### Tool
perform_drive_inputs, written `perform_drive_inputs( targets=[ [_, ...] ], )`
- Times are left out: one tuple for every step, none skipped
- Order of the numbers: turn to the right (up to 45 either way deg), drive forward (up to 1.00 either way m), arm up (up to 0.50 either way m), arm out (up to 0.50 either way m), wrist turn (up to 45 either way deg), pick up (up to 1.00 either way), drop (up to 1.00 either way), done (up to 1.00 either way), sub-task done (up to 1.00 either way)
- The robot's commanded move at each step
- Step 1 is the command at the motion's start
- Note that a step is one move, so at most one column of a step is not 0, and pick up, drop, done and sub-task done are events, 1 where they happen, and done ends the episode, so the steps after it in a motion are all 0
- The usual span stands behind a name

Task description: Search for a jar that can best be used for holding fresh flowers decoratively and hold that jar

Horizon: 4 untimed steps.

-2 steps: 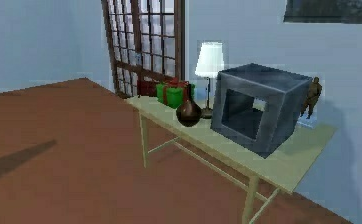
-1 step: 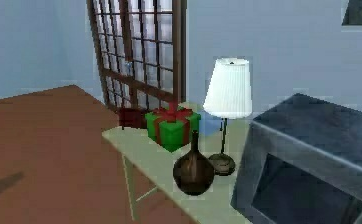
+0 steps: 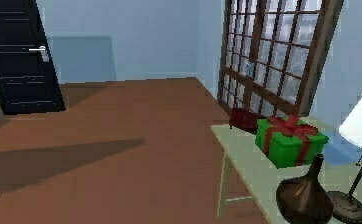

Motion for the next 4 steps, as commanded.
perform_drive_inputs(
  targets=[
    [0.0, 0.3, 0.0, 0.0, 0.0, 0.0, 0.0, 0.0, 0.0],
    [-24.0, 0.0, 0.0, 0.0, 0.0, 0.0, 0.0, 0.0, 0.0],
    [0.0, 0.35, 0.0, 0.0, 0.0, 0.0, 0.0, 0.0, 0.0],
    [18.0, 0.0, 0.0, 0.0, 0.0, 0.0, 0.0, 0.0, 0.0]
  ],
)
